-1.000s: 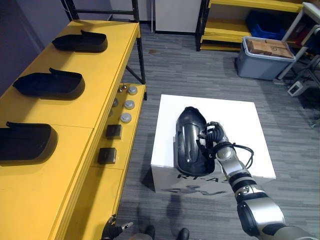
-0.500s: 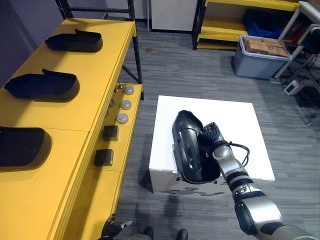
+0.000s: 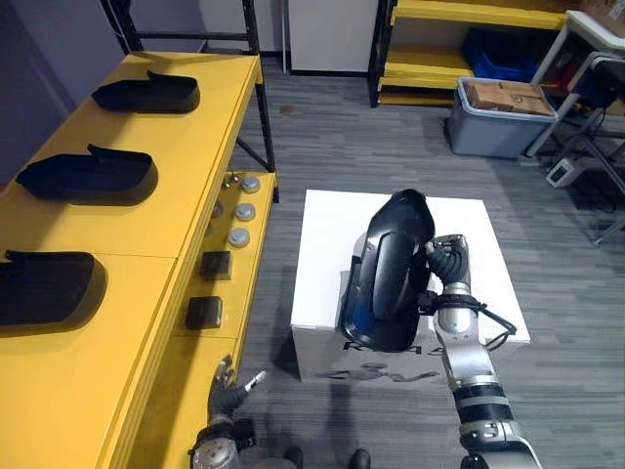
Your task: Walk over and take plastic housings, then place them on the shelf
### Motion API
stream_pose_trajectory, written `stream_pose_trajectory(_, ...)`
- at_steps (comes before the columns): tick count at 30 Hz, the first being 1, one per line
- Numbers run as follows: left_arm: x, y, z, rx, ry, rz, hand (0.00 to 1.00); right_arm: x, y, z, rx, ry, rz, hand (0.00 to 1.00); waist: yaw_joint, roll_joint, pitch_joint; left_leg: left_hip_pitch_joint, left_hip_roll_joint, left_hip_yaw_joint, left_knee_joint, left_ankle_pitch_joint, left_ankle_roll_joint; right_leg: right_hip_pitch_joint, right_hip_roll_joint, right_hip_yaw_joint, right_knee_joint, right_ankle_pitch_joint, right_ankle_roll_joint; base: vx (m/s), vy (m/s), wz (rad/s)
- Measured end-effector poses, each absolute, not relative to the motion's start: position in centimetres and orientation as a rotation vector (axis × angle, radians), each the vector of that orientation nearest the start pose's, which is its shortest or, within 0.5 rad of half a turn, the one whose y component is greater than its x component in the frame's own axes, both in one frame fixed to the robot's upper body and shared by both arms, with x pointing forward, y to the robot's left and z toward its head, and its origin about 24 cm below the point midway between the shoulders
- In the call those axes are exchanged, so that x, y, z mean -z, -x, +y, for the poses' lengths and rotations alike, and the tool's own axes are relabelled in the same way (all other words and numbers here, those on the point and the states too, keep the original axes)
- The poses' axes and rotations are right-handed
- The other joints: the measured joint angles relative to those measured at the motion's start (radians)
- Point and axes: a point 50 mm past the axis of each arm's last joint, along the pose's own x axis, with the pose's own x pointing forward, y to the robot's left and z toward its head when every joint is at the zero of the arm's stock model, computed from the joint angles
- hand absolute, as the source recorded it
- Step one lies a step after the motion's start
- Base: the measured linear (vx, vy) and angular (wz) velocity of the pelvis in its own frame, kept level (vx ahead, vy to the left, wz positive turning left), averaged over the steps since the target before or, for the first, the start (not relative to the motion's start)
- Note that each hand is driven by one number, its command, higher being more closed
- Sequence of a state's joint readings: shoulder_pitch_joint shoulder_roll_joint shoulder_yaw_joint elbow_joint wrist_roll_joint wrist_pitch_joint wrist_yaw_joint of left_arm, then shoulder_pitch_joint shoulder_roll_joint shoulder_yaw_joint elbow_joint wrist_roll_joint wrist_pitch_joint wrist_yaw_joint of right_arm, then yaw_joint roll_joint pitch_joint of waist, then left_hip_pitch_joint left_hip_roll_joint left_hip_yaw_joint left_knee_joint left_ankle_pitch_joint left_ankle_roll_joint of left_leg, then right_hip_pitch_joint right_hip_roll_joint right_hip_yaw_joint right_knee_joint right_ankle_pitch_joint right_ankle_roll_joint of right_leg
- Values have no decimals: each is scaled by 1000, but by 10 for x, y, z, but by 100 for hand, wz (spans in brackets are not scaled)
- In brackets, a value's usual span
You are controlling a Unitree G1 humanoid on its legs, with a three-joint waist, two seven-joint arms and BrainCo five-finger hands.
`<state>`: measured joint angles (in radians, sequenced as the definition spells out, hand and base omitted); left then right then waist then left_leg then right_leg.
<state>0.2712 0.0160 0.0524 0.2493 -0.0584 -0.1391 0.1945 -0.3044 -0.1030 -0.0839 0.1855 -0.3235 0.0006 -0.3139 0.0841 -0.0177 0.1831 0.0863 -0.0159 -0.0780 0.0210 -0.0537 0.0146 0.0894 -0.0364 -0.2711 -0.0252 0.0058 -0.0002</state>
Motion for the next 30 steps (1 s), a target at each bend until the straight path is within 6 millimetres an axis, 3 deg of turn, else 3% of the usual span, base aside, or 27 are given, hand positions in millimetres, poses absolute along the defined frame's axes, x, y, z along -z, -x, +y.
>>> stream_pose_trajectory(7,-11,-191,185,-329,55,38,0,-118,-297,-175,387,337,-345,100,-9,9,-14,-4,-1,-11,2,0,0,1,-2,-13,3,0,0,-8,2,5)
stream_pose_trajectory(10,-37,-198,170,-259,83,-96,0,-126,-295,-172,385,367,-389,100,-9,18,-27,-3,-3,-11,2,0,0,3,-4,-14,2,0,0,37,13,1)
stream_pose_trajectory(13,-47,-207,153,-173,110,-144,0,-129,-295,-164,358,392,-414,100,-14,21,-37,6,-2,-10,2,0,0,13,-3,-14,-1,0,0,21,3,0)
stream_pose_trajectory(18,-56,-216,141,-114,118,-183,0,-131,-294,-157,327,395,-430,100,-19,21,-47,7,-1,-8,2,0,0,13,-2,-12,-1,0,0,0,0,0)
stream_pose_trajectory(19,-56,-216,141,-110,114,-182,0,-131,-294,-156,320,395,-431,0,-19,21,-52,7,-1,-8,2,0,0,13,-2,-11,-1,0,0,0,0,0)
stream_pose_trajectory(26,-48,-214,146,-113,81,-145,0,-129,-295,-146,252,371,-423,0,-17,21,-66,11,-1,0,1,0,0,13,-1,-3,-1,2,-1,1,3,-2)
stream_pose_trajectory(30,-23,-210,152,-139,50,-34,0,-130,-291,-141,212,344,-428,0,-16,21,-66,17,2,19,-5,0,0,11,2,14,-3,3,-2,5,4,-11)
